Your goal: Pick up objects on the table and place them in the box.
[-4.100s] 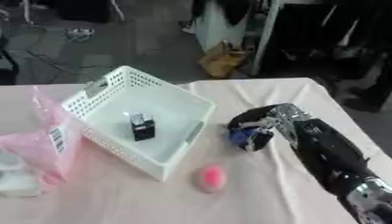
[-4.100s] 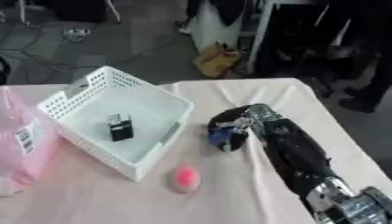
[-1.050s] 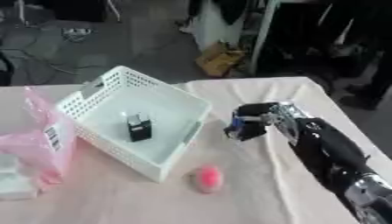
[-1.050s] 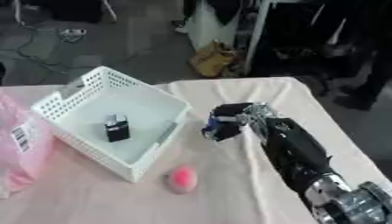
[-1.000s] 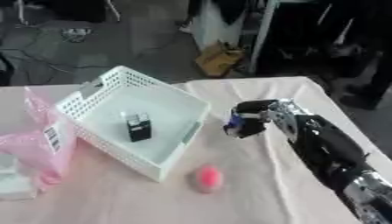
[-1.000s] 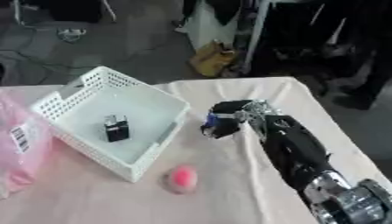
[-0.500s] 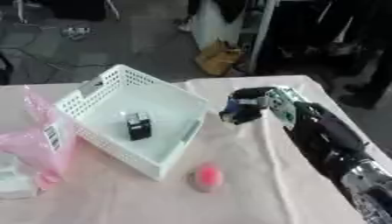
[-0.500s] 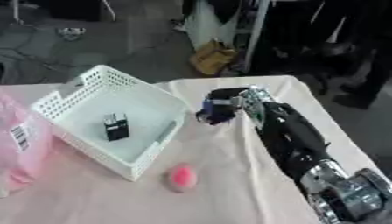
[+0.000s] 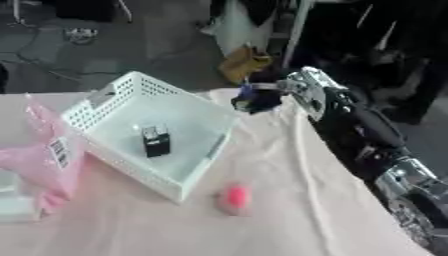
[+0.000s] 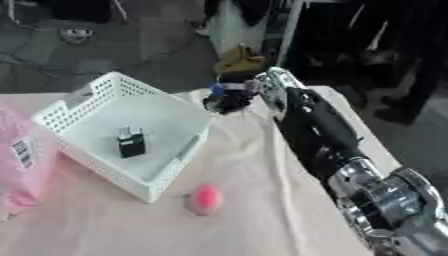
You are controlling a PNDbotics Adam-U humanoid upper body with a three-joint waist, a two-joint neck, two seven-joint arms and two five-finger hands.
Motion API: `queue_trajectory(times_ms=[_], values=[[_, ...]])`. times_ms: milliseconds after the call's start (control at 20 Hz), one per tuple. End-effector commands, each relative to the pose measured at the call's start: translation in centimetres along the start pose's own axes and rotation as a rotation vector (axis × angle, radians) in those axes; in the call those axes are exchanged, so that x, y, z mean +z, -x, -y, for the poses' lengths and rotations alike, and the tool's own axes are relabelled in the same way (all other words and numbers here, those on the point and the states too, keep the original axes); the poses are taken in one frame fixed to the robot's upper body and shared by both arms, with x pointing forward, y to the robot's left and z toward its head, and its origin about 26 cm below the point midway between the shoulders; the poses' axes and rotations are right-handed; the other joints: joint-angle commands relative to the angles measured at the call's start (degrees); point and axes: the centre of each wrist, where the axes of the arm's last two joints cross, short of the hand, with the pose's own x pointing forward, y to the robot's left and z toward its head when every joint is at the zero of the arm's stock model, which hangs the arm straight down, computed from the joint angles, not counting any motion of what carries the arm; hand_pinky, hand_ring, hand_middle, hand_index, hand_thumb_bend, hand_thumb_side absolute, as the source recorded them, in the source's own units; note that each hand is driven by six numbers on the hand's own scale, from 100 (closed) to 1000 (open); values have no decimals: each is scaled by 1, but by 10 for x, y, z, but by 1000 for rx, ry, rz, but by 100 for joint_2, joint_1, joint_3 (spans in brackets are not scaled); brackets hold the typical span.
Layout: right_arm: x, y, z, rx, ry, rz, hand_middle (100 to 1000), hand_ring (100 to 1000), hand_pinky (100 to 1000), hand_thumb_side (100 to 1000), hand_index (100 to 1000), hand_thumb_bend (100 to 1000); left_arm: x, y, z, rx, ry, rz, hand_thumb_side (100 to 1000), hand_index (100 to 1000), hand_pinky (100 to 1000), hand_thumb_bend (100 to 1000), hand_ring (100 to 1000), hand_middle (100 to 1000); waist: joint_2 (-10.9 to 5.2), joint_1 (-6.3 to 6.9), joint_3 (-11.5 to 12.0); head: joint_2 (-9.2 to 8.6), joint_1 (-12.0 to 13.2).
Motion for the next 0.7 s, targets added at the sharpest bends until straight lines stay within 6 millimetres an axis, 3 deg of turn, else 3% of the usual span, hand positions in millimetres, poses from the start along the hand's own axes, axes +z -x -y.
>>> queue_trajectory(times_ms=[50, 300, 700], values=[[2, -9, 31, 89, -50, 108, 100, 100, 100, 904, 260, 100, -5, -3, -1, -2, 15, 25, 868, 938, 730, 100, 936, 936, -217, -71, 6, 18, 3], [-8, -25, 44, 99, -32, 155, 100, 100, 100, 909, 260, 100, -6, -3, 1, 8, 14, 28, 867, 938, 731, 100, 936, 937, -220, -98, 54, 1, -5], [-23, -40, 38, 87, -24, 220, 100, 100, 100, 912, 261, 100, -11, -5, 6, 38, 4, 50, 867, 938, 732, 100, 936, 937, -143, -127, 209, -84, -64]])
